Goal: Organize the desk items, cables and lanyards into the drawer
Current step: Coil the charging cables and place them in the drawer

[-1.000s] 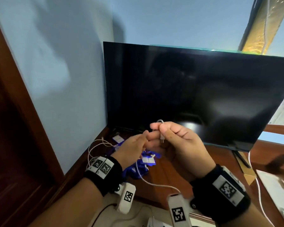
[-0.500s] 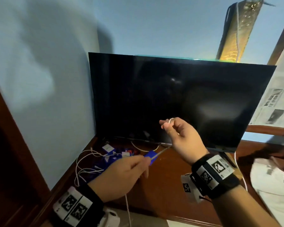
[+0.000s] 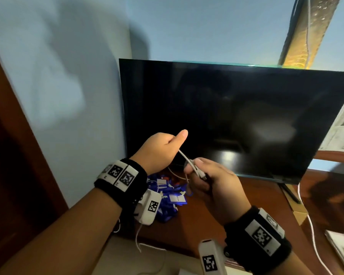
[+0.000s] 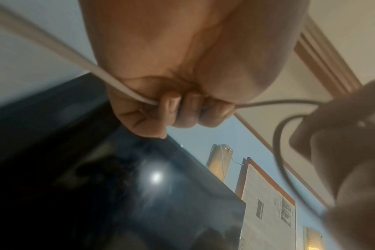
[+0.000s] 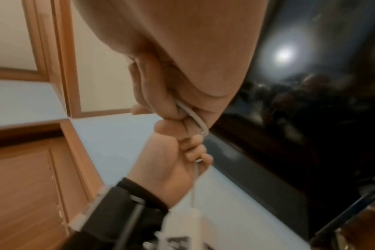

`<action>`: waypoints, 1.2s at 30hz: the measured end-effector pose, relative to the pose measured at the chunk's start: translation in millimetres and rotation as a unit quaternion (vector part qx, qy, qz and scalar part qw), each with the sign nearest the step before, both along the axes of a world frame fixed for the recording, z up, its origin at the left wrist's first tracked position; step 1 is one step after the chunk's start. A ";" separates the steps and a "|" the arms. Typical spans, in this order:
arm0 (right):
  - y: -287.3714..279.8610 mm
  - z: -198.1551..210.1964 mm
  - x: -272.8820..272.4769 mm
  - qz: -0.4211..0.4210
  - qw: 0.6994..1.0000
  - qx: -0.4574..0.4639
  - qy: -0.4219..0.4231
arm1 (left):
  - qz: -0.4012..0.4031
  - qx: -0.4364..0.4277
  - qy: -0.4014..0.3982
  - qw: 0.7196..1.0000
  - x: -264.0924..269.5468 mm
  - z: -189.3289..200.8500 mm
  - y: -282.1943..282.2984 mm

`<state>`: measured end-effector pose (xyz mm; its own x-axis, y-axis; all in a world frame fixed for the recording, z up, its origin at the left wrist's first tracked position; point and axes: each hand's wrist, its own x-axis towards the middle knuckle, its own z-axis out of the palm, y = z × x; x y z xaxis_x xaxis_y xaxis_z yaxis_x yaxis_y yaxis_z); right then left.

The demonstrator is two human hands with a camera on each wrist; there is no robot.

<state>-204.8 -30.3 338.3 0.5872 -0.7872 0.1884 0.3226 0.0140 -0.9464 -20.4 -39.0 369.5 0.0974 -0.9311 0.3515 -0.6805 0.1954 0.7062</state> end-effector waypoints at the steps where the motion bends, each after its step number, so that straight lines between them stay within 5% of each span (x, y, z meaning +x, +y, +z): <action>1: 1.0 4.5 1.7 0.010 1.000 0.004 -0.021 | -0.006 0.015 0.030 0.999 -3.0 -5.9 -3.4; 6: 4.7 24.5 8.0 -0.017 0.997 0.030 -0.068 | -0.034 0.100 0.182 0.978 -18.8 -47.0 -10.9; 10: -2.8 39.7 -0.6 -0.036 0.980 0.104 -0.167 | -0.055 0.134 0.145 0.979 -24.7 -77.0 -1.7; 16: -35.9 47.9 -26.5 -0.135 0.971 0.005 -0.196 | -0.084 0.186 0.109 0.973 -31.1 -94.2 28.8; 18: -48.0 45.0 -33.2 -0.194 0.969 -0.067 -0.140 | -0.109 0.202 0.070 0.971 -35.2 -92.0 37.8; 21: -58.3 37.8 -40.1 -0.291 0.929 -0.219 0.070 | -0.135 0.204 0.013 0.969 -39.7 -73.1 49.5; 26: -61.7 14.1 -45.5 -0.231 0.865 -0.305 0.326 | -0.083 0.084 -0.066 0.991 -30.8 -10.6 61.3; 29: -48.4 -0.2 -41.0 -0.147 0.897 -0.241 0.339 | -0.029 0.020 -0.122 0.992 -18.1 15.4 53.6; 36: -15.0 -9.3 -21.8 -0.032 0.981 -0.098 0.167 | 0.033 -0.025 -0.082 0.996 5.2 18.2 4.7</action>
